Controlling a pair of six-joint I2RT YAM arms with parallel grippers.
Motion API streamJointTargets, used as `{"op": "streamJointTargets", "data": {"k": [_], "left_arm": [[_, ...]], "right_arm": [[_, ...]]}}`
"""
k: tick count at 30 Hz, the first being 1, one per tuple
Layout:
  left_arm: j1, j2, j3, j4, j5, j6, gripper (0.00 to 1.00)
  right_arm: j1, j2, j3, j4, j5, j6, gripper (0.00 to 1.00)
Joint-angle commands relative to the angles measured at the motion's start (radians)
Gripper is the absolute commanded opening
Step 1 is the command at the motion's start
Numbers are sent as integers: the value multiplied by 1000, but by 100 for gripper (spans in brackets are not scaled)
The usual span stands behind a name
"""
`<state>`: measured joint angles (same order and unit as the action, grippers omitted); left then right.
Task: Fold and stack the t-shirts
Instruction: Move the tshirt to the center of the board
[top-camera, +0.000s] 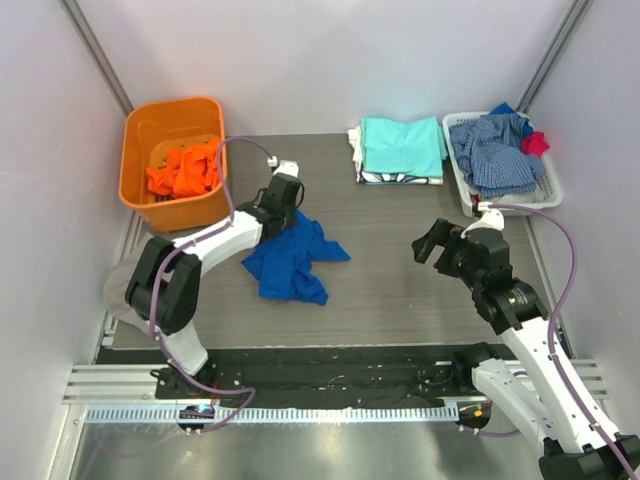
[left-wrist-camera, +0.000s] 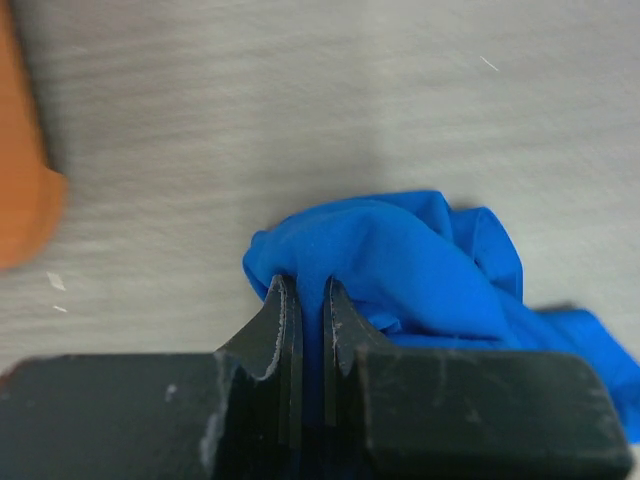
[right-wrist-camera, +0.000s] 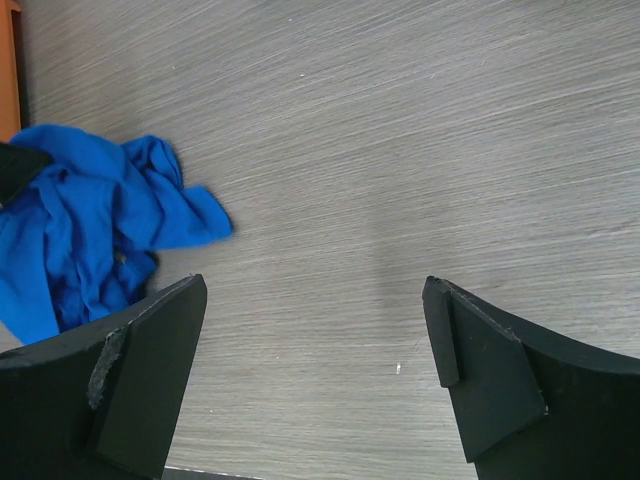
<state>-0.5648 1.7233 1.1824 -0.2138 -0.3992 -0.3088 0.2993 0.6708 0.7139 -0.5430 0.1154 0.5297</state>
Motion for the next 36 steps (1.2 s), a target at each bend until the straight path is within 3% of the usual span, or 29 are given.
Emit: {"op": "streamJointTargets", "data": {"k": [1,12,24,27,32,36], "left_arm": [[139,9,69,108,-18,57,0],[316,67,126,65,-32,140,0],[477,-22,69,42,-90,158,0],[485,-30,91,18,-113,169,0],[456,-73,111,-16,20,97,0],[295,-110,157,-70,-4,82,0]], "right_arm": [[3,-14,4,-3,13,-13,100],[4,15,-19,37,-11,-8,100],[4,41,-18,63,-33,1,100],[4,35,-16,61,-34,3,100],[4,30,-11,58,-30,4,100],[4,29,10,46,-14,0,100]]}}
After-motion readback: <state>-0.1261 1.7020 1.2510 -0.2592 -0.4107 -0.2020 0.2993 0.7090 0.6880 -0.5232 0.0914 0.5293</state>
